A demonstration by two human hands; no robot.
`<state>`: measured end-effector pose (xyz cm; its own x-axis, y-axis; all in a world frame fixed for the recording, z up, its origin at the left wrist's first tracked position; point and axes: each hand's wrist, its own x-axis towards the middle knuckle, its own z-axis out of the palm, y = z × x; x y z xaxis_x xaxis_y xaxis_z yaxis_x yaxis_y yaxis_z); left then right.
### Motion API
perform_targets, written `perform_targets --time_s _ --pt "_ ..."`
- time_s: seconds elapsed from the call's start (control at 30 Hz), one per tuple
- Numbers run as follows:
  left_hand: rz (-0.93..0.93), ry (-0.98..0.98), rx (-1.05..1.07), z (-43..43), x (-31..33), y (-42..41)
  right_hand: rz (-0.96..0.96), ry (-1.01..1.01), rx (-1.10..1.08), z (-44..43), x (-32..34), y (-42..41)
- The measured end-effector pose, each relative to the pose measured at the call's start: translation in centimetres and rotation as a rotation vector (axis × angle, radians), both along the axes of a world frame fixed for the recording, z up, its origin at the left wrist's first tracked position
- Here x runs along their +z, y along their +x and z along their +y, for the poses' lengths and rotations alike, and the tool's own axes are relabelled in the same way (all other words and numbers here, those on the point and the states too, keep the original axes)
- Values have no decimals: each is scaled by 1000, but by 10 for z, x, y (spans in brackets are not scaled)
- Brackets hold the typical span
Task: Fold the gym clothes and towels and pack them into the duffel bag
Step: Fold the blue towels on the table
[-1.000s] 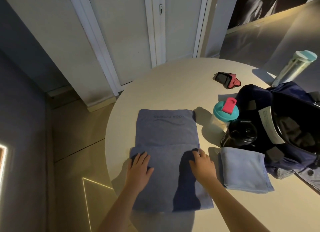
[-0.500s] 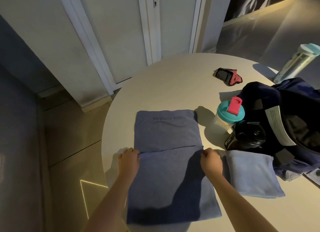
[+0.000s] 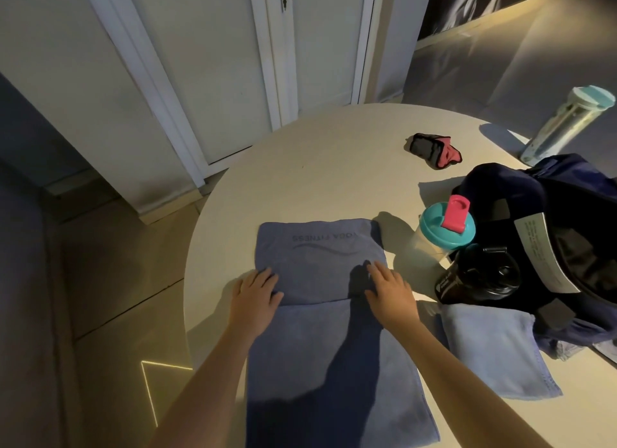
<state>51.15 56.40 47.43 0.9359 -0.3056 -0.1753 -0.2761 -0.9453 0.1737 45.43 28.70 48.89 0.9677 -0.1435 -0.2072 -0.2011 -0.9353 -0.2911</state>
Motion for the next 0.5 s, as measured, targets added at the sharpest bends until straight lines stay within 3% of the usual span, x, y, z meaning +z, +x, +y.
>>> perform_targets --time_s 0.2,0.37,0.5 --pt "-145 9 -12 3 -7 36 42 -141 13 -2 -4 33" --pt "-39 -89 92 -20 3 83 80 -56 -11 -12 5 83" --pt "-9 51 -24 -24 -3 115 210 -99 85 -25 -1 118"
